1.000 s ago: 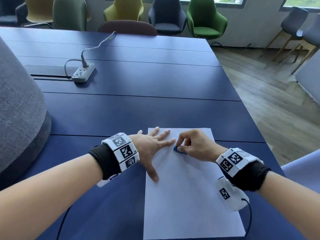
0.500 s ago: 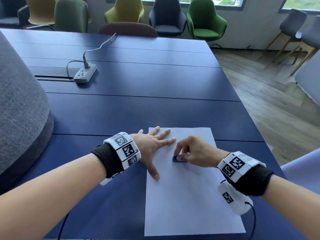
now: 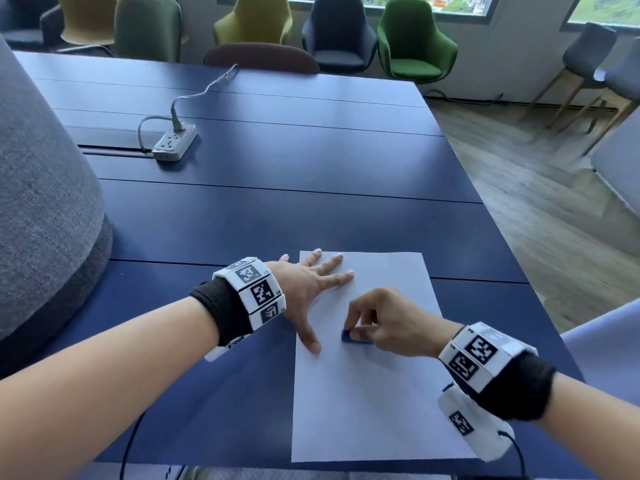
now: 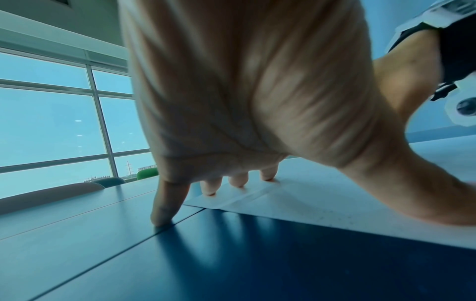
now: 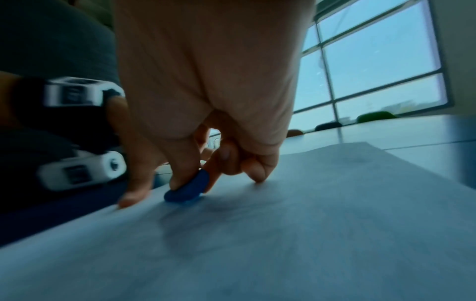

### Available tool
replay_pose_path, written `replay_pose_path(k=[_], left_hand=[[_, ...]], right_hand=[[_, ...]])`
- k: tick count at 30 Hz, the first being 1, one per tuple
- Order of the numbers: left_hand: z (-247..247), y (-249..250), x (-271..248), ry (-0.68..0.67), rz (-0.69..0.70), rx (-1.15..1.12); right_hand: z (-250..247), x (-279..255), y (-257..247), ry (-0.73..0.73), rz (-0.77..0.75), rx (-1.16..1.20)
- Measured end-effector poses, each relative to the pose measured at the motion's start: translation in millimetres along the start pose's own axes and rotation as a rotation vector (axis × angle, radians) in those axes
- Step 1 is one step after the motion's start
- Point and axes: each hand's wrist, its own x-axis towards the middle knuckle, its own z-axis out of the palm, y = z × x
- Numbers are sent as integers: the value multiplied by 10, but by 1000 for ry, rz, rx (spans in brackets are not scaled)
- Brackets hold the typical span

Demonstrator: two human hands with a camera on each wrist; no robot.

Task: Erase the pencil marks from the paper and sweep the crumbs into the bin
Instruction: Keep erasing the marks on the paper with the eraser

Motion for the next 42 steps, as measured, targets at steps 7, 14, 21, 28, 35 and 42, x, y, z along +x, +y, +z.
replay_pose_path(k=[7, 14, 21, 28, 35, 42], left_hand=[[-5, -1, -11, 3, 0, -3], [-12, 4, 1, 16, -3, 22], [-14, 36, -6, 28, -25, 60], [-35, 47, -31, 23, -37, 42], [-27, 49, -27, 24, -35, 45], [-28, 52, -22, 33, -33, 52]], right_hand=[[-21, 56, -11, 102, 47, 11], [3, -4, -20, 87, 42, -11], [153, -185, -118, -85, 0, -62], [201, -251, -71, 22, 13, -6], [168, -195, -19, 66, 21, 16], [201, -277, -46, -38, -21, 12]])
